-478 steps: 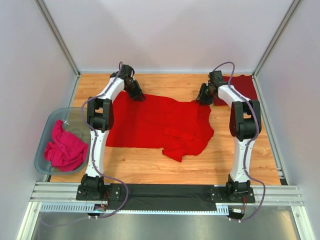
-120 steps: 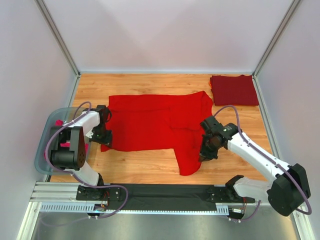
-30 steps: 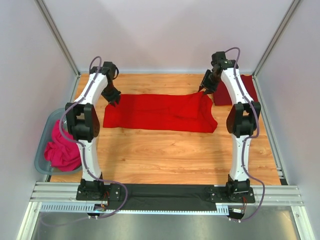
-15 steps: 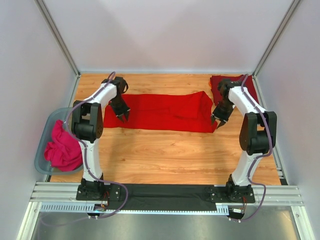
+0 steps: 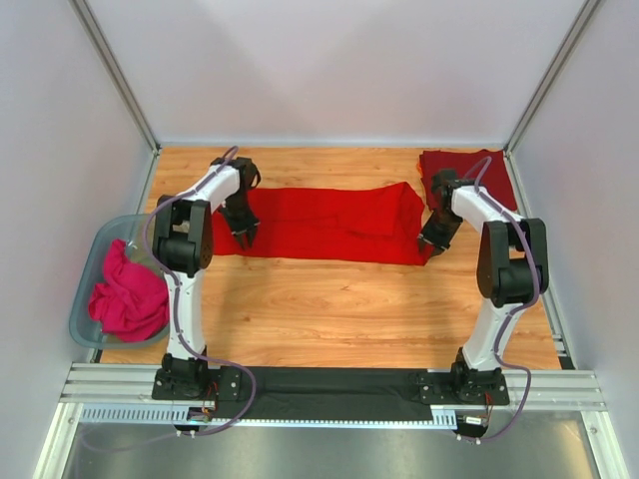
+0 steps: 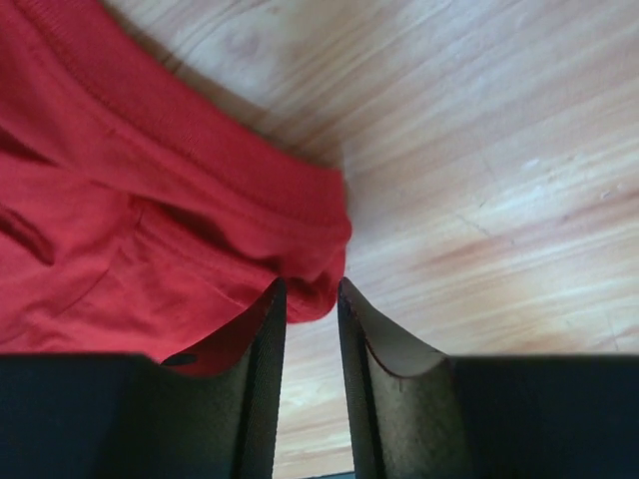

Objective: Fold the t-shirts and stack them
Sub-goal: Fold the tshirt

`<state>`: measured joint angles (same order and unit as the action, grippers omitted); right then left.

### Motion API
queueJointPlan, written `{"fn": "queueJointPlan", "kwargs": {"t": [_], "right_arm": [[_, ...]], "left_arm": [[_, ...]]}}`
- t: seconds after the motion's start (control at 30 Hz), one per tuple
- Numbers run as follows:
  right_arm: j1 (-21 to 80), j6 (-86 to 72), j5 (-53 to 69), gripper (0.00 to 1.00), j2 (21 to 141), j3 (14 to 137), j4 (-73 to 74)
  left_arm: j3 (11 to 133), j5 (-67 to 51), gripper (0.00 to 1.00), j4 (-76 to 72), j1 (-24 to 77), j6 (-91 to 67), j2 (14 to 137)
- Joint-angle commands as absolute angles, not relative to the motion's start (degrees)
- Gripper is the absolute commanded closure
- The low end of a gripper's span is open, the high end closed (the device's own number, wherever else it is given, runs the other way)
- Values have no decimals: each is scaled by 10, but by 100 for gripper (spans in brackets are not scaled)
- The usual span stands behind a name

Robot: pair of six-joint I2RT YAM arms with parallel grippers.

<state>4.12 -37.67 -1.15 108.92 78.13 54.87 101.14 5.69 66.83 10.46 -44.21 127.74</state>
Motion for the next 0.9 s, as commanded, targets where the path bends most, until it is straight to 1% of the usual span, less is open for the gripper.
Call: {"fn": "queueJointPlan", "kwargs": {"t": [0.0,0.03,0.13,0.2,0.37,0.57,0.67,0.77,0.87], "right_arm": [[34,-343,-51,72,1103,772,507],[32,-335,-59,76,1107,769,511],[29,-324,-58,82,1104,759,514],[28,-322,-82,84,1103,751,528],[25,-312,-100,85,1080,733,556],[25,-307,-132,84,1051,729,594],[25,-308,-142,81,1037,745,611],[25,-310,-123,76,1025,778,630],[30,-313,-76,73,1005,800,611]], "left_arm": [[1023,106,69,695,105,-445,1301],[1024,111,69,698,105,-449,1300],[1028,117,69,708,105,-454,1300],[1027,126,70,721,105,-462,1299],[998,118,69,722,109,-467,1275],[950,103,68,722,132,-477,1212],[939,92,67,731,134,-487,1183],[958,98,58,749,134,-483,1174],[988,99,55,757,134,-475,1170]]}}
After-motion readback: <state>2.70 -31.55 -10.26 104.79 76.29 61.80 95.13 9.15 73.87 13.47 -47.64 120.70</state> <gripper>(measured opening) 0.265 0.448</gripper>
